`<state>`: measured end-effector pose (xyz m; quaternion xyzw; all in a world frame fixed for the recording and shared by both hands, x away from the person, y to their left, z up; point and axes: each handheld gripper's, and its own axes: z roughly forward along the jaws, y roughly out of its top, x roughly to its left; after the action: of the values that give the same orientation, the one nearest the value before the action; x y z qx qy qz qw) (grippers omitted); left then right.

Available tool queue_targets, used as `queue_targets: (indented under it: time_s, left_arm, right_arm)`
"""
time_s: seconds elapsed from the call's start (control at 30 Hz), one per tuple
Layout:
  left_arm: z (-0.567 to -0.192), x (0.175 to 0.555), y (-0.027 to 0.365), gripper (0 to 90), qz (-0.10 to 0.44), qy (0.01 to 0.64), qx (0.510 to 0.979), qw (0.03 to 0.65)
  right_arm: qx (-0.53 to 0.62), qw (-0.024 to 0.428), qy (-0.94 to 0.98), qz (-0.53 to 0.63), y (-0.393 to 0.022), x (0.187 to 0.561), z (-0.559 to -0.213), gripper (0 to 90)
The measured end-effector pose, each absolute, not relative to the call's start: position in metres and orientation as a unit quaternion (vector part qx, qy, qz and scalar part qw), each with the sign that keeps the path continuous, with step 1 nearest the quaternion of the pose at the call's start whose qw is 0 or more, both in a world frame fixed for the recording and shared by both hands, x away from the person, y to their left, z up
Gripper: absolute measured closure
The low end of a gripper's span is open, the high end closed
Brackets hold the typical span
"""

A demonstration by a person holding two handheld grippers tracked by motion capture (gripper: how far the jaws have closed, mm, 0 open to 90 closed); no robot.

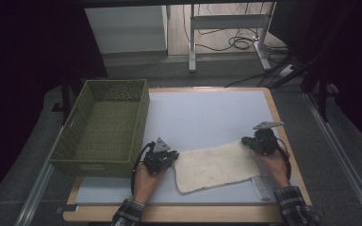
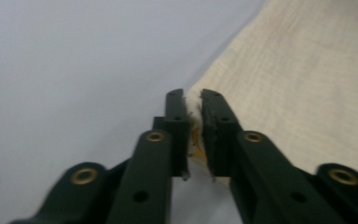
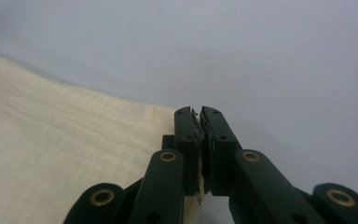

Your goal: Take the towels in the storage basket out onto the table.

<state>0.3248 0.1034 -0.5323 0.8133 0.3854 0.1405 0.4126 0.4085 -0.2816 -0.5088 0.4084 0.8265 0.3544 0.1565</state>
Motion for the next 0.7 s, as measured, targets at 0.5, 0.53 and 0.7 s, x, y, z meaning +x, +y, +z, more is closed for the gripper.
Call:
queue_targets:
  time_s: [0.5,0.53,0.7]
  left_arm:
    - [-0.545,0.344,0.101,36.9,0.161,0.427,0.807,0.374]
    - [-0.545,0.346,0.103,36.7,0.152,0.432,0.805,0.377]
    - [-0.545,0.346,0.103,35.1,0.152,0.428,0.808,0.376]
  right_arm:
    - [0.416,0.136,0.814,0.382,-0.292,0.387,-0.504,55.7]
    - [0.414,0.137,0.815,0.382,-0.291,0.383,-0.505,54.5]
    - [0.4,0.135,0.823,0.379,-0.285,0.369,-0.505,50.2]
